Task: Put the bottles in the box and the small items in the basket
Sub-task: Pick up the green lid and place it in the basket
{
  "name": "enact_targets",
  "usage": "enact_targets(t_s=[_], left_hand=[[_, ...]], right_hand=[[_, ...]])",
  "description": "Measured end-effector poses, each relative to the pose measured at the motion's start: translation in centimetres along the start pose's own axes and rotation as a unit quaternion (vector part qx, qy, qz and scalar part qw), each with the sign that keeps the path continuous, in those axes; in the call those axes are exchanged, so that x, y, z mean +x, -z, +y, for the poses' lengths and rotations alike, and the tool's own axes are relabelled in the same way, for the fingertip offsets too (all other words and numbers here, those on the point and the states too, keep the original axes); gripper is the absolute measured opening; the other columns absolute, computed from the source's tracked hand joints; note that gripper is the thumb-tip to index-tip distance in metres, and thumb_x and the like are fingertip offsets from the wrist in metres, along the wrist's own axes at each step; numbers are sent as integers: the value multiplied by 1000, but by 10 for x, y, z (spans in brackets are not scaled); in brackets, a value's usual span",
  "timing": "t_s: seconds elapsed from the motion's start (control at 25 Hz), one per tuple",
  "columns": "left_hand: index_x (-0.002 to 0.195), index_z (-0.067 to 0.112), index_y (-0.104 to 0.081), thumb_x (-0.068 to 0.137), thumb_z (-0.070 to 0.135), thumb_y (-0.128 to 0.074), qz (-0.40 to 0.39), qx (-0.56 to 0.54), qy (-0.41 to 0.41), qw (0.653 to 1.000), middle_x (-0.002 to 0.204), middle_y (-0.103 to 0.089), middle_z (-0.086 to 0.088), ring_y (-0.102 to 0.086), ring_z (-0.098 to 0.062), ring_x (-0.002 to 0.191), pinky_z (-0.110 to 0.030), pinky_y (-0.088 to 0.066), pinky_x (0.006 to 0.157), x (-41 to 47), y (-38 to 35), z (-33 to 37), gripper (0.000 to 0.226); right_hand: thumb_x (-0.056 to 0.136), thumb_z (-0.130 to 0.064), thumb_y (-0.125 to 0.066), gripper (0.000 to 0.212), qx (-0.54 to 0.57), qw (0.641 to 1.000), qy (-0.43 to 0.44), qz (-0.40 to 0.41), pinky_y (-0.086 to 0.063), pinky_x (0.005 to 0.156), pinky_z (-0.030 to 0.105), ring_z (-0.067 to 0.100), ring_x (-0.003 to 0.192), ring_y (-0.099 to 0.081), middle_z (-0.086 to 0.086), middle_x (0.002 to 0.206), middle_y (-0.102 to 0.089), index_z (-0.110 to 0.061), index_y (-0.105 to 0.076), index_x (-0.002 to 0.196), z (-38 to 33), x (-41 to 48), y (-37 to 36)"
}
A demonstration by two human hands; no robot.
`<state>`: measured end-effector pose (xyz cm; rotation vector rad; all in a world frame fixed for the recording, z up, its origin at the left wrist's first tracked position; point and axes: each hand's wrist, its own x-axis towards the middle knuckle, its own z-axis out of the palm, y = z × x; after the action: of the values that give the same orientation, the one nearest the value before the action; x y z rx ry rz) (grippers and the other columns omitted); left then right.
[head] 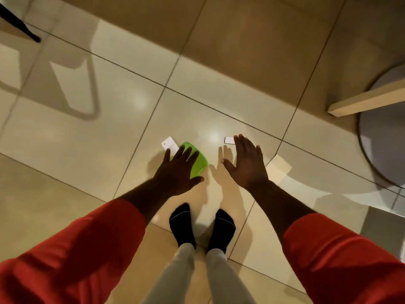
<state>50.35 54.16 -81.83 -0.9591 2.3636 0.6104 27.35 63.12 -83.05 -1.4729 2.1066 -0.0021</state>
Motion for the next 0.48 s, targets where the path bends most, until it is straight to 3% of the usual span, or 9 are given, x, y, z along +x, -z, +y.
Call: enact_targets(t_s=[0.36, 0.48], left_hand=[[162, 20, -9, 95, 69, -40, -19, -11, -19, 1000, 170, -12, -8, -4, -28, 157, -61, -12, 122, 152, -120, -1, 89], [162, 18, -9, 95, 67, -41, -33, -24, -14, 999, 169, -12, -9, -4, -29, 157, -61, -11, 122, 165, -128, -4, 89]], right_hand=[[99, -25, -55, 63, -14, 1000, -19, -10, -26, 120, 48, 28, 148, -31, 11, 161, -34, -12, -32, 157, 73, 109, -140], [97, -17, -51, 55, -29, 999, -41, 11, -37, 107, 43, 31, 133, -45, 10, 147, -48, -14, -41, 151, 76, 126, -156]])
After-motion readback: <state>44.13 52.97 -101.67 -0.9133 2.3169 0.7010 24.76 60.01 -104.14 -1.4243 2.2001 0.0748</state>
